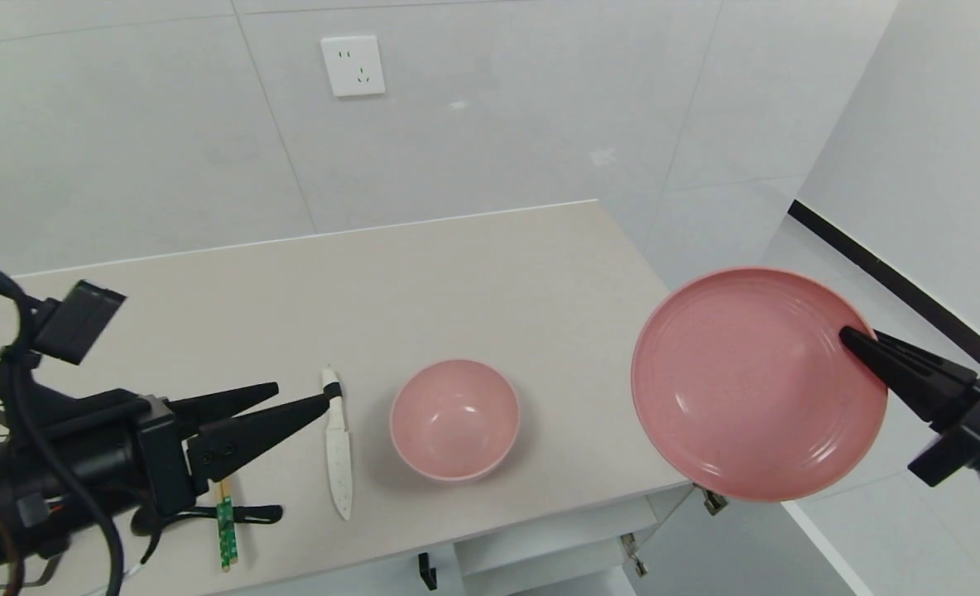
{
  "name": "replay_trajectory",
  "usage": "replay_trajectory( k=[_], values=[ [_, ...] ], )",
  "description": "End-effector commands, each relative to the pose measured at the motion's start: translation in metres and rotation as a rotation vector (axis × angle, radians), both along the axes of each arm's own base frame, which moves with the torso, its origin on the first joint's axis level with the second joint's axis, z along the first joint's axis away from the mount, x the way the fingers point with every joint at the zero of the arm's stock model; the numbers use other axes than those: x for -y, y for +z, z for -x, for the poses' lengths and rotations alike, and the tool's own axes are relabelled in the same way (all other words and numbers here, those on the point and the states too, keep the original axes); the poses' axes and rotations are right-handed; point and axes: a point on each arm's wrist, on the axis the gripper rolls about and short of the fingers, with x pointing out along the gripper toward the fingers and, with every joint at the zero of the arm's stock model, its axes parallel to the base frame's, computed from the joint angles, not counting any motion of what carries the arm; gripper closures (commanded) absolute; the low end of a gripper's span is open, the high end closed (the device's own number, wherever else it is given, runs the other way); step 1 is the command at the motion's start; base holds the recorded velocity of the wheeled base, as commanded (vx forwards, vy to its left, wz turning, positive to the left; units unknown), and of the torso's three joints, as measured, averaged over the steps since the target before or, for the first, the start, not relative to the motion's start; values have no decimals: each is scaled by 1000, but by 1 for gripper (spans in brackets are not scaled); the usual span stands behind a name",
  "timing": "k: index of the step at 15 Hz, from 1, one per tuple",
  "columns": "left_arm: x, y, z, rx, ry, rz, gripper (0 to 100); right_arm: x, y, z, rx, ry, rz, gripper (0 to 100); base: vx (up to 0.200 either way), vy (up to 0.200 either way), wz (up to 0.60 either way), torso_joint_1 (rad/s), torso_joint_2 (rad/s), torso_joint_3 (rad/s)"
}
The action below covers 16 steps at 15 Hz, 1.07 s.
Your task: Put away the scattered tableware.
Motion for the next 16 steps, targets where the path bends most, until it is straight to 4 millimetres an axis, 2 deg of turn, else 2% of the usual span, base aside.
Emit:
replay_trajectory(
  k=[1,2,4,5,6,10,11,13,15,16],
  values=[
    [8,-38,-30,-160,-12,-142,0,2,2,-1,11,-12,-2,100,0,0,0,0,0,0],
    [13,-41,-33,-149,-24,-184,0,2,2,-1,9,-12,-1,100,0,0,0,0,0,0],
    [27,-34,-36,-76,-81,-234,0,2,2,-1,9,-14,-1,100,0,0,0,0,0,0],
    [27,-34,-36,-76,-81,-234,0,2,2,-1,9,-14,-1,100,0,0,0,0,0,0],
    [34,-42,-48,-87,-30,-287,0,2,2,-1,11,-14,-2,100,0,0,0,0,0,0],
    [49,-58,-71,-94,-46,-296,0,2,1,-1,8,-14,-1,100,0,0,0,0,0,0],
    [66,-71,-70,-106,-98,-315,0,2,1,-1,6,-14,-1,100,0,0,0,0,0,0],
    [85,-91,-66,-146,-117,-379,0,2,2,-1,8,-12,-1,100,0,0,0,0,0,0],
    [92,-96,-82,-109,-78,-373,0,2,2,-1,8,-14,-1,100,0,0,0,0,0,0],
    [89,-97,-91,-92,-36,-371,0,2,2,-1,8,-14,-1,100,0,0,0,0,0,0]
  ],
)
